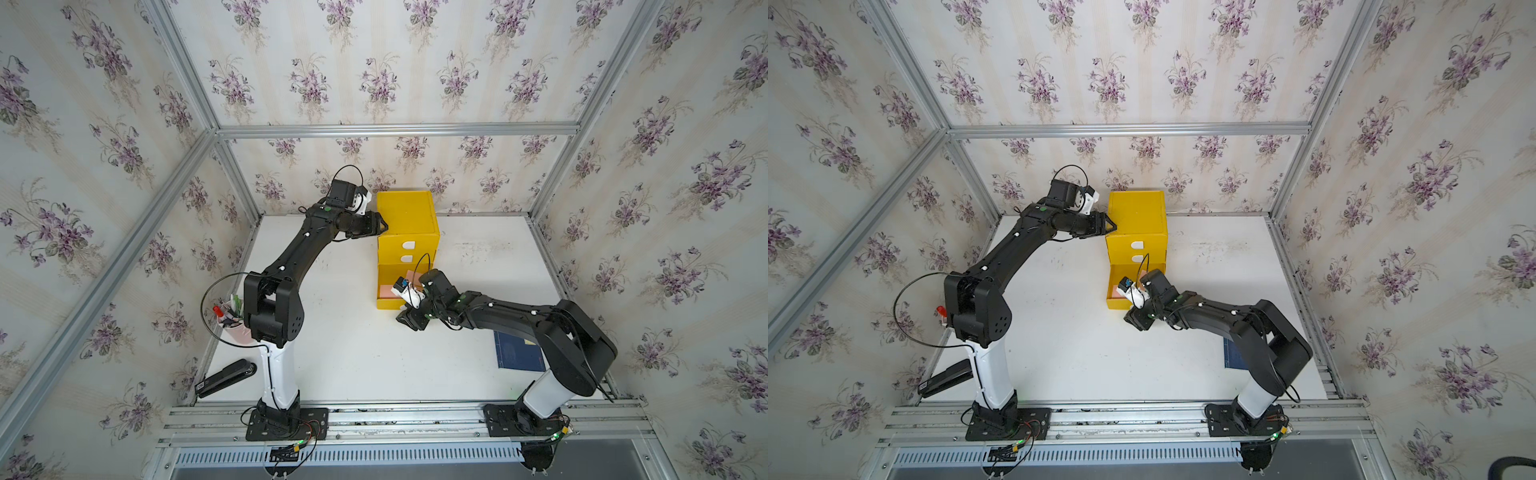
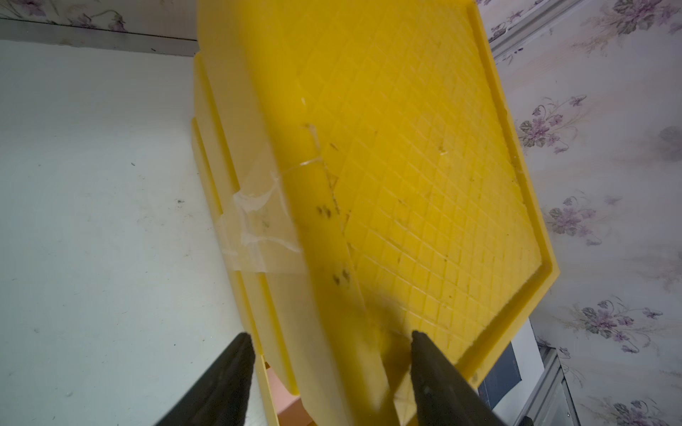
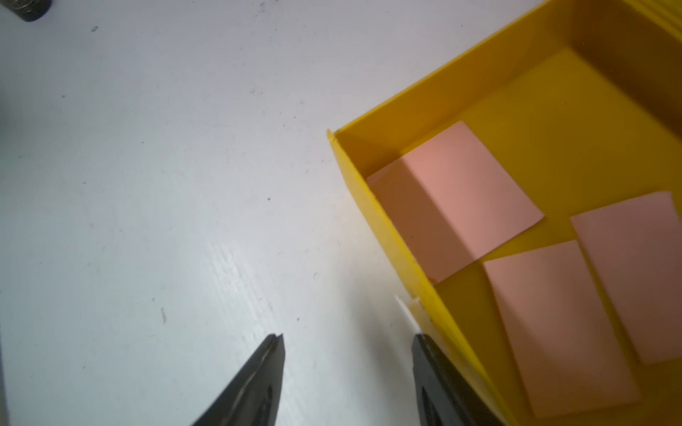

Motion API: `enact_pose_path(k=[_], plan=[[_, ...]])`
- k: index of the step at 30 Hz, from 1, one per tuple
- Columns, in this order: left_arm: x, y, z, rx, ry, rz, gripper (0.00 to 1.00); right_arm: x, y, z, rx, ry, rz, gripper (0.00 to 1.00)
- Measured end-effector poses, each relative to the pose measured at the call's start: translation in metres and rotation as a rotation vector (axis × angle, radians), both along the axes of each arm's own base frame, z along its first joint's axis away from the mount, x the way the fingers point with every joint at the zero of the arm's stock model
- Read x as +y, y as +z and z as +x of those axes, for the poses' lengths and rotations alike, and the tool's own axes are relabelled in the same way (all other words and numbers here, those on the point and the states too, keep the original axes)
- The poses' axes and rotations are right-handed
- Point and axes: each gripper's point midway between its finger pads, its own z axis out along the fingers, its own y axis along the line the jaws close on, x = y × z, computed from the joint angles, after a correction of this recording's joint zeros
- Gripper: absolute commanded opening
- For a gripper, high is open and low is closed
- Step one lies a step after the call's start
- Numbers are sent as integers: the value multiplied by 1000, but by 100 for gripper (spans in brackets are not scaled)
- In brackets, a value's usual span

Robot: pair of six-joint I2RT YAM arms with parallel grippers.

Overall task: Please put the sticky notes in the drawer by color
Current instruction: Close the drawer in the storage box.

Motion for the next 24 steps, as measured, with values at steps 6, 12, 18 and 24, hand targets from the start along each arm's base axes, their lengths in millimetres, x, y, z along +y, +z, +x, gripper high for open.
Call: enact_pose_path(k=[6, 12, 18, 24], plan=[[-4, -3, 0, -7, -7, -5, 61, -3, -18, 35, -115, -33, -99, 61], [-6, -5, -1, -12, -18, -17, 61, -5, -26, 68, -226, -52, -168, 61], [-6, -5, -1, -18, -17, -19, 63, 14, -22, 109, -332, -66, -198, 62], [0, -4, -7, -24, 8, -10, 64, 19, -20, 121, -370, -70, -210, 62]])
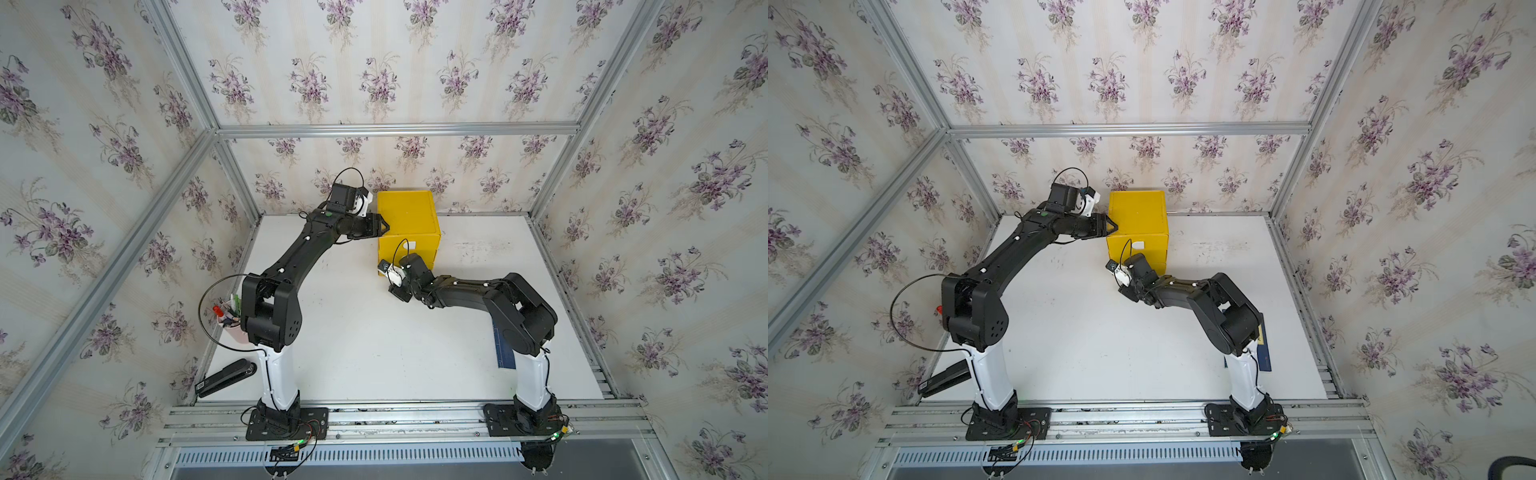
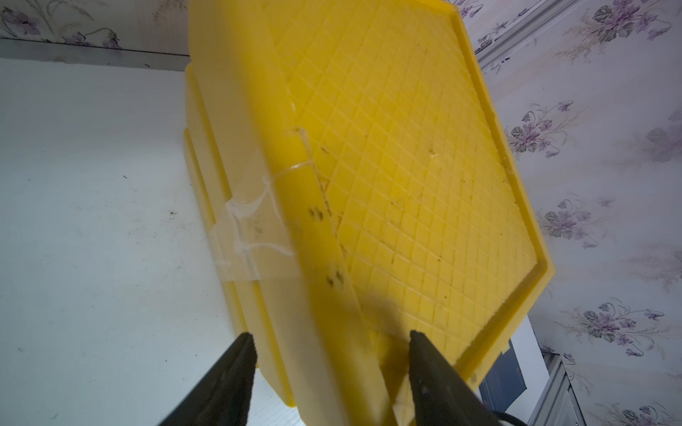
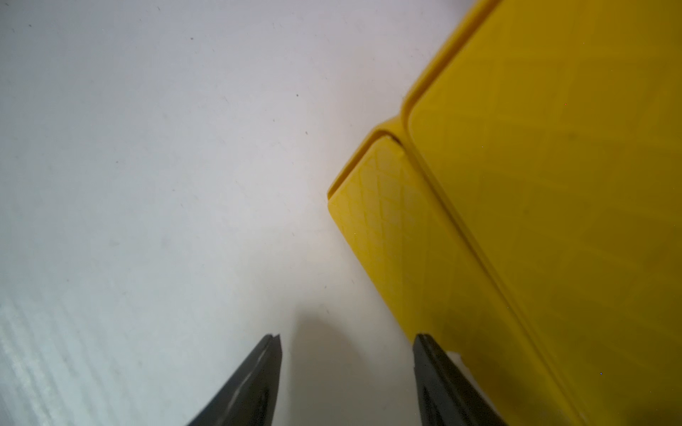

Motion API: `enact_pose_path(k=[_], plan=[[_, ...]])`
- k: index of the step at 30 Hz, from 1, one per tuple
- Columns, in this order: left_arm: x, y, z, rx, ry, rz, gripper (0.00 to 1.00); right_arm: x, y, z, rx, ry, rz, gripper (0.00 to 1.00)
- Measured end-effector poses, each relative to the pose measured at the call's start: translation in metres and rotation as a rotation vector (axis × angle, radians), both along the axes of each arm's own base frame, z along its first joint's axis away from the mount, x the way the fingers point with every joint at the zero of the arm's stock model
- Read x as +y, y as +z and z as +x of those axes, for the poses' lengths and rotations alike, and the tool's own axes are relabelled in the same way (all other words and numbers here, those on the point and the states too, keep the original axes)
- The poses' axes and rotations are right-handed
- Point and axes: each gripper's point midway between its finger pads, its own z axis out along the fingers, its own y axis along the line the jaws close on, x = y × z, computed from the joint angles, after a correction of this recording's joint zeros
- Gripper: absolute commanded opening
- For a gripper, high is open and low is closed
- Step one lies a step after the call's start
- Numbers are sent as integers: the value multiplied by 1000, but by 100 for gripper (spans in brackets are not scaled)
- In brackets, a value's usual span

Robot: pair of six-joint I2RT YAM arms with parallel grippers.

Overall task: Please put the sticky notes in the drawer by color
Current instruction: Close the drawer in the storage box, then reset both arms

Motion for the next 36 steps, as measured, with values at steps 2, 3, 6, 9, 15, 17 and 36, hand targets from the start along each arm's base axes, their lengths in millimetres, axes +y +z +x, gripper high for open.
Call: enact_pose_path(k=[2, 3, 6, 9, 15, 17, 36], plan=[[1, 2, -4, 8, 0, 3, 66, 2, 10, 3, -25, -5, 16, 63], [2, 3, -8, 19, 1, 7, 68, 2, 16, 4, -34, -8, 23, 63], [9, 10, -14, 19, 28, 37, 86, 1, 38, 3, -65, -11, 60, 63], [25, 31, -37, 9, 59, 67, 96, -5, 69, -10, -81, -23, 144, 65], [72, 114, -114, -272, 141, 94, 99, -24, 142, -44, -123, -36, 380, 90], [92, 111, -138, -348, 180, 135, 100, -39, 163, -50, -151, -56, 432, 95], [261, -123, -174, -367, 583, 695, 100, -279, 87, -51, -257, -697, 511, 100]])
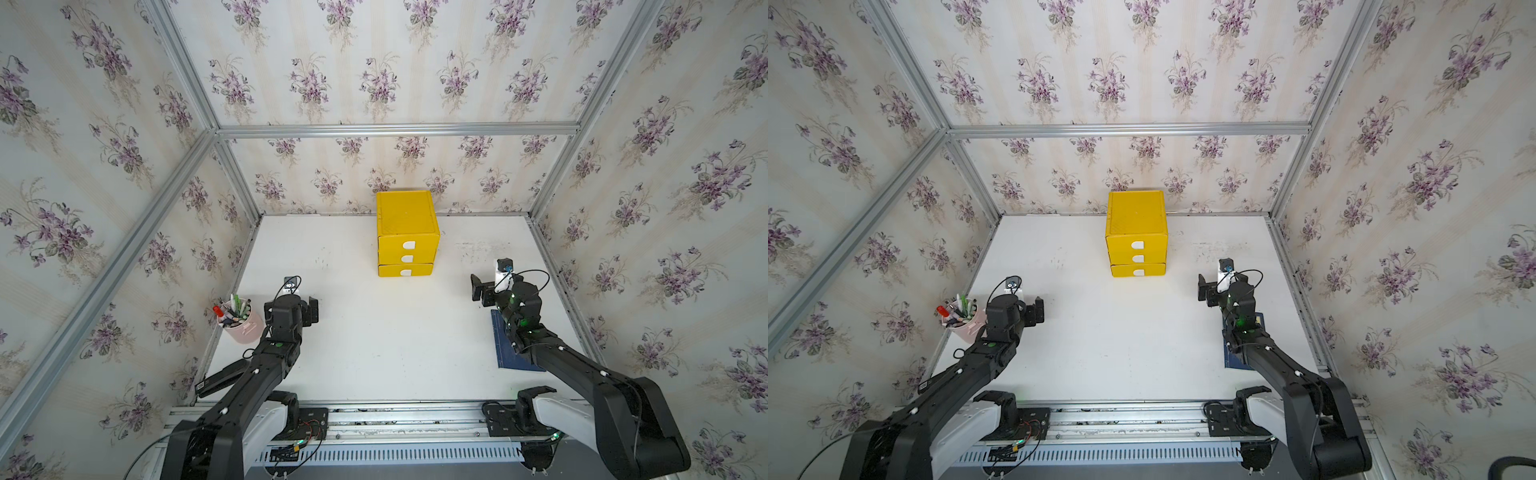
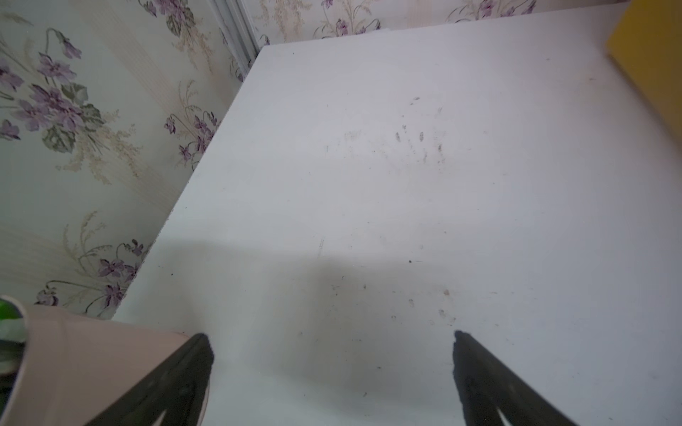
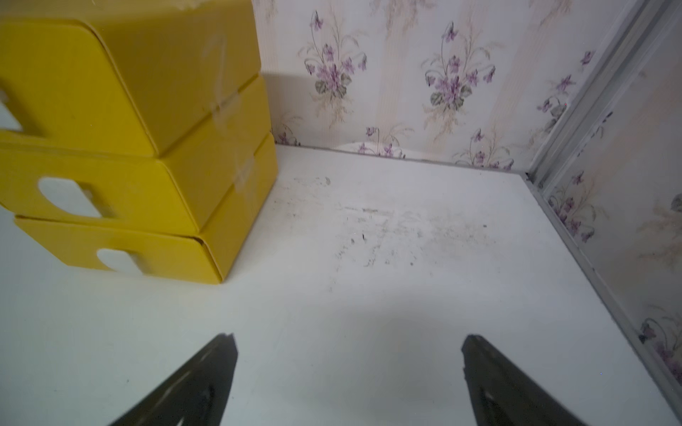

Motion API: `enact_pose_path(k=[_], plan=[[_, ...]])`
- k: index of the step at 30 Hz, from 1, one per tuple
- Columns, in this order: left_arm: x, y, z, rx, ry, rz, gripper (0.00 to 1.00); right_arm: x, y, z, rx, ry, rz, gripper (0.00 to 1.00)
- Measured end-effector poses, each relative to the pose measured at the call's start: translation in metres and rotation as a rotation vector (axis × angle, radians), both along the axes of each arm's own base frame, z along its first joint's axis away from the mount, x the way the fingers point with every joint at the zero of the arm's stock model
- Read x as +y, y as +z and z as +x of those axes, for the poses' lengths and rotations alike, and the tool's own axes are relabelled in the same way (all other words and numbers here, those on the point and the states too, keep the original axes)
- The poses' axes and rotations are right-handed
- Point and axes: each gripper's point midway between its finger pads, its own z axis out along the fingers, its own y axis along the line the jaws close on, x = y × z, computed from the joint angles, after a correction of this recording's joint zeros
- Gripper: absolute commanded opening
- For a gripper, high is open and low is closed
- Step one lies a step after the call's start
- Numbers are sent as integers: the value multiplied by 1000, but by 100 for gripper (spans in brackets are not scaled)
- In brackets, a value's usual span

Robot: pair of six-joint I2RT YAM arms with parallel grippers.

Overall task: Please put the sticky notes in the drawer by color
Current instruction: Reset both arms

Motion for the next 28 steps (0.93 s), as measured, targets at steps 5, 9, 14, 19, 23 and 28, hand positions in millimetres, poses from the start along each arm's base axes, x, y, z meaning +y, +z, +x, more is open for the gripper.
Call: enact_pose_path(k=[5, 9, 14, 19, 23, 28], plan=[[5, 1, 38, -64, -31, -38, 100, -16, -10, 13, -39, -51, -31, 100], [0, -12, 63, -76, -80, -86, 100, -32, -29, 19, -31, -87, 2, 100], [-12, -13, 74, -83, -150, -107, 100, -44, -39, 19, -49, -130, 61, 100], [-20, -6, 80, -99, -180, -104, 100, -53, -26, 23, -104, -185, 94, 100], [-21, -6, 81, -98, -189, -98, 100, -55, -21, 23, -127, -195, 99, 100], [-21, -6, 81, -98, -187, -96, 100, -56, -20, 24, -130, -200, 101, 100]])
